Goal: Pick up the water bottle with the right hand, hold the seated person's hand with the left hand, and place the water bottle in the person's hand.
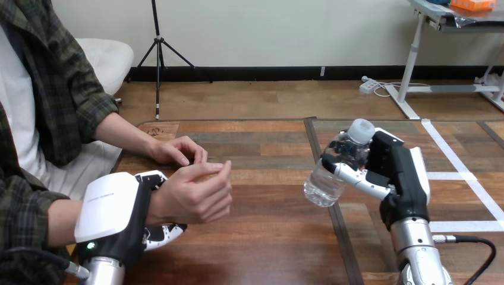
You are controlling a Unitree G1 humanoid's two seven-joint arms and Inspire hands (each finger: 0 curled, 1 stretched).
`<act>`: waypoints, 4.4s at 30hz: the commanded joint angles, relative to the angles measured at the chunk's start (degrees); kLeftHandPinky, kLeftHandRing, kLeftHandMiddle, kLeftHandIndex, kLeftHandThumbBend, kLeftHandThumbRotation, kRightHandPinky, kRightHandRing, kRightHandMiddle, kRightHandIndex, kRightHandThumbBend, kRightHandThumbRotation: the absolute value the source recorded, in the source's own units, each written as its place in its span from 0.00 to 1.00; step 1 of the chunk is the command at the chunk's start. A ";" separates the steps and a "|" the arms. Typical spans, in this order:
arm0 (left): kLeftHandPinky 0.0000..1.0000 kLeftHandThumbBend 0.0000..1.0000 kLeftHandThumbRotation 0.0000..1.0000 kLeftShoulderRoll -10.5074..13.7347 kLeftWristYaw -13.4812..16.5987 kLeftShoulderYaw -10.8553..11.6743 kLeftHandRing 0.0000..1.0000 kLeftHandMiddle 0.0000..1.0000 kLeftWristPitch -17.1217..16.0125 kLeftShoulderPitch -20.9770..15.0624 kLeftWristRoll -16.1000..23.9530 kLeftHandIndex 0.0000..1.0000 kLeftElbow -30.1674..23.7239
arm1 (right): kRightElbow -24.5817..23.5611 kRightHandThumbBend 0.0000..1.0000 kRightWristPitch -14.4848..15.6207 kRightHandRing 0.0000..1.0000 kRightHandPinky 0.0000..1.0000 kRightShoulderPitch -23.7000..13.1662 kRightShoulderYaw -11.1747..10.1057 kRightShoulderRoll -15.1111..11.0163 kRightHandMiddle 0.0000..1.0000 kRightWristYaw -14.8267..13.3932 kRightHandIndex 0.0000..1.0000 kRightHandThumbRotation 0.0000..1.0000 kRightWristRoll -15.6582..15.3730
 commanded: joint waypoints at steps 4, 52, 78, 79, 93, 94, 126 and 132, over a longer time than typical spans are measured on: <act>0.41 0.78 0.00 -1.00 0.03 -1.42 0.46 0.49 -3.16 -0.08 0.37 0.49 -3.60 | -4.24 0.68 -3.03 0.49 0.45 -5.23 1.33 0.53 0.52 1.24 0.55 0.00 0.11; 0.40 0.77 0.00 -4.69 -2.96 -6.55 0.44 0.48 -6.78 3.00 5.70 0.49 -12.61 | -14.06 0.67 -0.17 0.47 0.40 -7.64 10.41 4.97 0.51 3.53 0.53 0.00 -4.34; 0.39 0.76 0.00 -5.57 -3.96 -7.06 0.44 0.47 -6.99 4.01 6.60 0.49 -13.85 | -18.74 0.62 0.39 0.45 0.38 -5.68 11.82 5.33 0.50 7.66 0.52 0.00 -2.08; 0.39 0.76 0.00 -5.59 -3.98 -7.02 0.44 0.47 -7.02 4.03 6.56 0.49 -13.85 | -18.96 0.62 0.32 0.45 0.38 -5.53 11.86 5.28 0.50 7.78 0.52 0.00 -2.07; 0.40 0.77 0.00 -5.57 -3.20 -6.70 0.44 0.47 -7.43 3.76 6.65 0.49 -13.21 | -21.96 0.64 0.93 0.45 0.38 -3.62 11.88 4.81 0.50 8.90 0.51 0.00 -1.50; 0.40 0.77 0.00 -5.61 -3.20 -6.67 0.44 0.47 -7.38 3.77 6.62 0.49 -13.21 | -22.29 0.64 0.99 0.45 0.38 -3.38 11.88 4.70 0.50 9.05 0.51 0.00 -1.42; 0.38 0.75 0.00 -5.87 -3.39 -6.10 0.42 0.46 -6.55 4.09 6.56 0.49 -13.11 | -29.57 0.62 2.33 0.45 0.40 3.29 11.39 2.44 0.50 13.09 0.51 0.00 1.25; 0.38 0.75 0.00 -5.98 -3.79 -5.99 0.42 0.47 -6.29 4.20 6.59 0.50 -13.35 | -30.69 0.61 2.29 0.46 0.40 4.48 11.41 2.15 0.50 13.90 0.51 0.00 2.25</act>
